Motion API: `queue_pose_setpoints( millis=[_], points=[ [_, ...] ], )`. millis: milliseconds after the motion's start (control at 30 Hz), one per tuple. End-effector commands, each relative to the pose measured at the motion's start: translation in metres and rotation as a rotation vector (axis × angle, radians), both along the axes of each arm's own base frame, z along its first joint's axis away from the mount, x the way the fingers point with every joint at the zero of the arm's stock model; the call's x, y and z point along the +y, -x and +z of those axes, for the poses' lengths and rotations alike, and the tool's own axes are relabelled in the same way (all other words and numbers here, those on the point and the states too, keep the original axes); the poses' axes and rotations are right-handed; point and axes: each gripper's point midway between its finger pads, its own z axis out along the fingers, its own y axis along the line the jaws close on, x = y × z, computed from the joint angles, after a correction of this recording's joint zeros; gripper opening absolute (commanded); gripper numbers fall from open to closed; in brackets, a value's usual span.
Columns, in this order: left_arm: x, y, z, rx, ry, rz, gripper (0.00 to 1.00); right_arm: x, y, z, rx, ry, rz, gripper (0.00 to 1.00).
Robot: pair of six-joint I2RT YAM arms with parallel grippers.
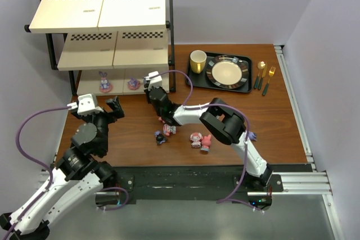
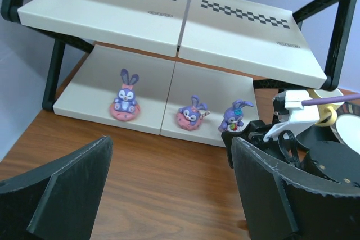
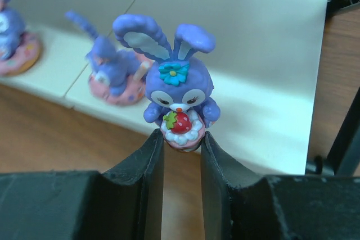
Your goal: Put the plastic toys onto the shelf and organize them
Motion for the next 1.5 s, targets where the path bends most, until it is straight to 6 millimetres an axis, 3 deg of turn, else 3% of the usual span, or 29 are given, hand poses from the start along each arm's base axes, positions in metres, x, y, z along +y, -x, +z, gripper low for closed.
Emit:
queue_pose_setpoints(
  millis=[0, 133, 467, 733, 867, 1400, 1467],
  points=[
    [0.012, 0.003, 0.012, -0.054, 0.030, 0.056, 0.91, -0.012, -0.024, 0.012, -0.010, -0.035, -0.126, 0.00],
    [0.013, 0.005, 0.014, -0.069, 0.042, 0.055, 0.91, -0.021, -0.030, -0.005, 0.037, -0.042, -0.188, 0.00],
    [0.015, 0.006, 0.015, -0.075, 0.049, 0.055, 0.91, -0.031, -0.039, -0.013, 0.100, -0.039, -0.260, 0.01],
    [0.016, 0.007, 0.015, -0.077, 0.049, 0.058, 0.90, -0.031, -0.038, -0.017, 0.125, -0.031, -0.258, 0.17],
    [0.015, 0.006, 0.014, -0.073, 0.046, 0.058, 0.90, -0.031, -0.036, -0.019, 0.137, -0.030, -0.253, 0.32],
    [0.014, 0.006, 0.014, -0.072, 0.044, 0.052, 0.90, -0.038, -0.024, -0.019, 0.167, -0.053, -0.238, 0.49],
    [0.013, 0.005, 0.013, -0.071, 0.042, 0.047, 0.90, -0.041, -0.019, -0.018, 0.172, -0.052, -0.226, 0.55]
  ],
)
